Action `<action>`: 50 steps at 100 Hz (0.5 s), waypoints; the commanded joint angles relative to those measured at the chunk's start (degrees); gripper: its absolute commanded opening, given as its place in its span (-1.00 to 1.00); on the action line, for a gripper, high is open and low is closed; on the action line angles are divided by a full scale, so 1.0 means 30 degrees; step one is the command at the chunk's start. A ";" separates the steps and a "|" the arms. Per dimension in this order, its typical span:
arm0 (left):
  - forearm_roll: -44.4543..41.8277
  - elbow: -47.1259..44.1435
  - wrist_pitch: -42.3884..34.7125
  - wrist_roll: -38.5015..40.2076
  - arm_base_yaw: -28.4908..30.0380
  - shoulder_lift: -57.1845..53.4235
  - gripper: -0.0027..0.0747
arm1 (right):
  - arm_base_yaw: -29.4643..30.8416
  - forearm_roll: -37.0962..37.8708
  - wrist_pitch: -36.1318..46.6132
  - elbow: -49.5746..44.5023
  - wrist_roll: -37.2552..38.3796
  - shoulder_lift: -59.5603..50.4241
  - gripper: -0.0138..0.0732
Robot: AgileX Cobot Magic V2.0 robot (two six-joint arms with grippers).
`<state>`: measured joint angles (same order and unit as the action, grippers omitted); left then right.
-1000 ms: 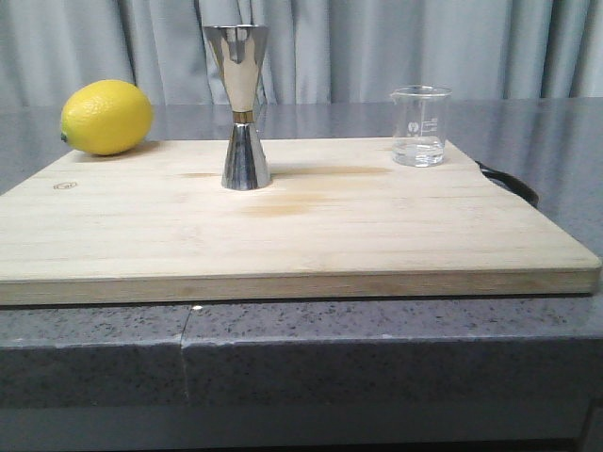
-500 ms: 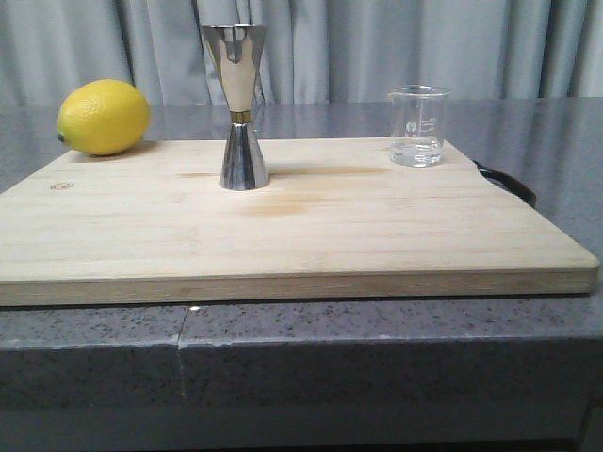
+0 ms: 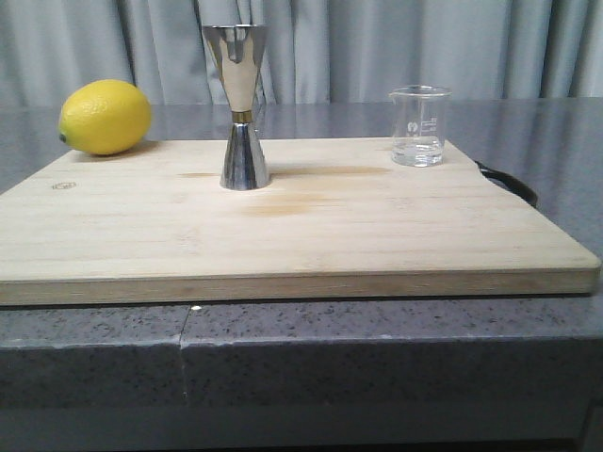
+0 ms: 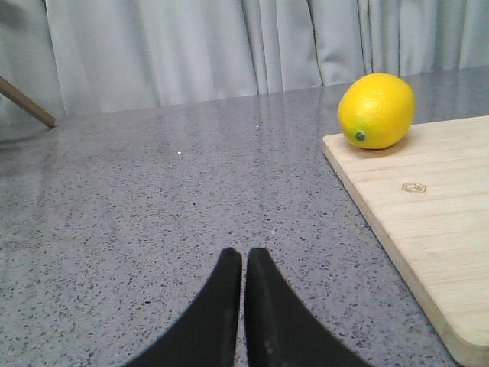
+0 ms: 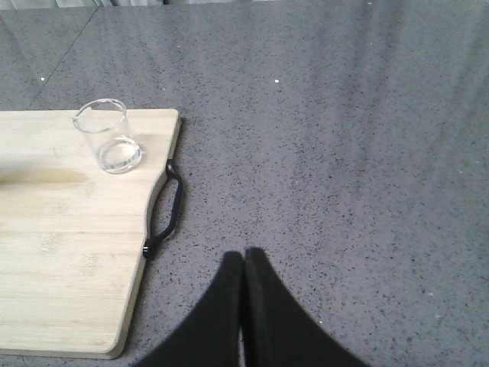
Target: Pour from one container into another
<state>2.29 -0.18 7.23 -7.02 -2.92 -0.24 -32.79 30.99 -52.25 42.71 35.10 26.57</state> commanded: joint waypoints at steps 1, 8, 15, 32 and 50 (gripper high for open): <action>0.0006 -0.0704 -0.1667 -0.0032 0.0020 -0.0475 -0.98 | 0.0015 0.0891 0.1121 0.0622 -0.0170 0.0131 -0.86; 0.0006 -0.0704 -0.1667 -0.0032 0.0020 -0.0475 -0.98 | 0.0015 0.0891 0.1121 0.0622 -0.0170 0.0131 -0.86; 0.0006 -0.0704 -0.1667 -0.0032 0.0020 -0.0475 -0.98 | 0.0015 0.0891 0.1121 0.0622 -0.0170 0.0131 -0.86; 0.0006 -0.0704 -0.1667 -0.0032 0.0020 -0.0475 -0.98 | 0.0270 0.1076 0.1195 0.0387 -0.0170 -0.0143 -0.86; 0.0006 -0.0704 -0.1667 -0.0032 0.0020 -0.0475 -0.98 | 0.5027 -0.0345 0.6196 -0.2077 0.0478 -0.2135 -0.86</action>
<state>2.29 -0.18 7.14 -7.02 -2.92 -0.24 -23.87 30.59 -45.29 38.42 35.78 22.43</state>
